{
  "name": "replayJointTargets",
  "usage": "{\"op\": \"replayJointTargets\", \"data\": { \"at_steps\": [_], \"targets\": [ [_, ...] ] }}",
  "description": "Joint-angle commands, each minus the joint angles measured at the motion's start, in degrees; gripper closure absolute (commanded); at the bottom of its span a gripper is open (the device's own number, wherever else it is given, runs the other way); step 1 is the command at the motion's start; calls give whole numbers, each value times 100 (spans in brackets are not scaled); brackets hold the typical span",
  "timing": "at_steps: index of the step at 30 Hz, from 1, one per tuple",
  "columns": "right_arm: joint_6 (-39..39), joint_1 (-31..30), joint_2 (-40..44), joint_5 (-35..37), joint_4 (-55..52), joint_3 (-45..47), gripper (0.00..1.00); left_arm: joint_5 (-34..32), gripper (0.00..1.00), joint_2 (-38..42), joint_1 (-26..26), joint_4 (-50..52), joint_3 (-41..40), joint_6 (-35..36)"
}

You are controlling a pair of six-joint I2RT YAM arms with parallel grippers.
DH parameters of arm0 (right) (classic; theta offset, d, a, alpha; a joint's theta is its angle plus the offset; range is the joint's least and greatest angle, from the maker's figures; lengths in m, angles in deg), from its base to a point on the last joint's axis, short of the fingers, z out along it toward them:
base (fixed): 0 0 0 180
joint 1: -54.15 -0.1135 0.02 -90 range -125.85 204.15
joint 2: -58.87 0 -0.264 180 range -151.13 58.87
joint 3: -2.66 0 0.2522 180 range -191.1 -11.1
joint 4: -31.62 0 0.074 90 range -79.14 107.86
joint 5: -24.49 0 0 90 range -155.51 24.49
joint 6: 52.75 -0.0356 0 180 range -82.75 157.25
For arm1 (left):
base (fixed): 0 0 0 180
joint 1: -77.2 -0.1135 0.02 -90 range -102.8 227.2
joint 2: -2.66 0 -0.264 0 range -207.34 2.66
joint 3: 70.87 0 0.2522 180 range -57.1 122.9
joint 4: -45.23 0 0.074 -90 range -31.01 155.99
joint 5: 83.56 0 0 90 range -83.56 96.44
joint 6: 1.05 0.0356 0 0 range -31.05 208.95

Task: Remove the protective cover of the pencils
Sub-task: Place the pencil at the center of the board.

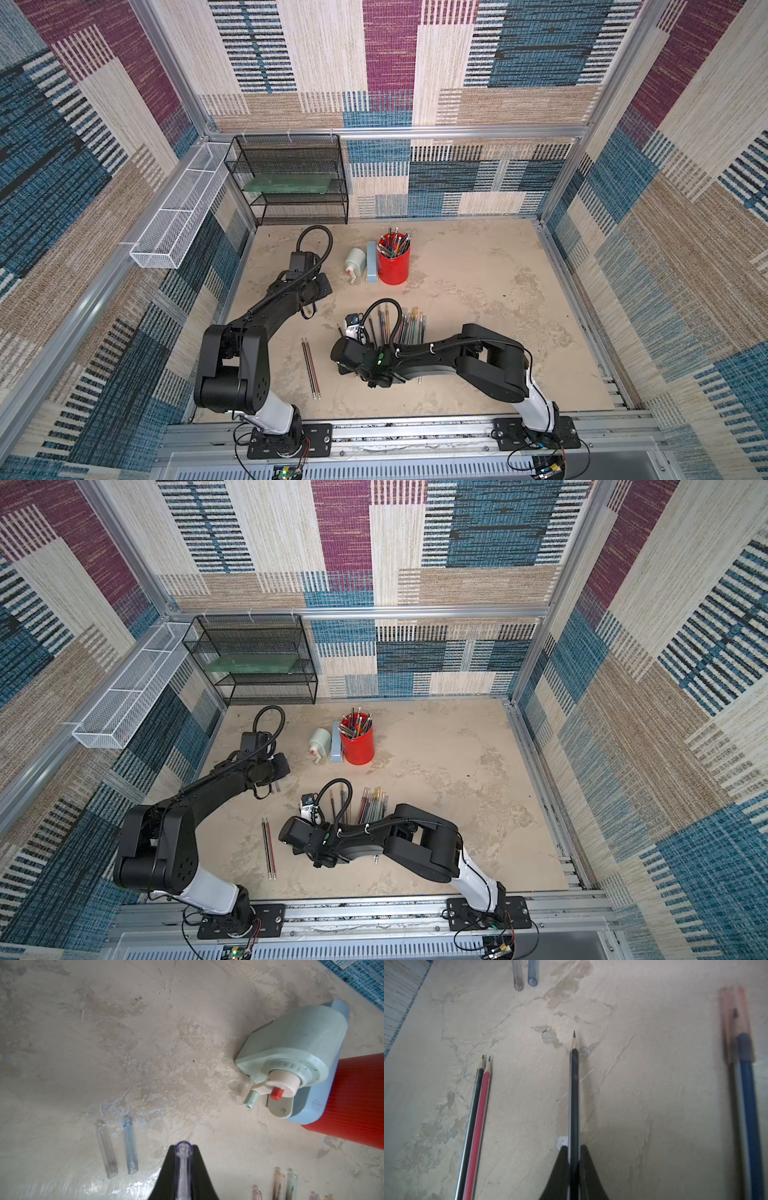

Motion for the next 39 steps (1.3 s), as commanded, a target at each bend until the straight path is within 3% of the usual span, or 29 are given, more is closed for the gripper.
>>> {"op": "replayJointTargets", "data": {
  "at_steps": [1,11,22,29,34,39],
  "targets": [
    [-71,87,-188,30,-355,-35,87,140,100,-59,-34,-122,36,214],
    [-158,137,-368,207,-757,-101,70,97,100,-61,-51,-139,-37,138],
    [-303,93,-331,301,-811,-117,70,237,100,-259,-60,-6,130,152],
    [-106,-6,-221,386,-917,-401,62,271,100,-806,-60,554,693,172],
    [-19,10,86,672,-1089,-530,59,246,100,-1261,-60,1099,1189,178],
    [-18,74,669,916,-1061,-69,54,267,100,-1381,-60,1380,1299,179]
  ]
}}
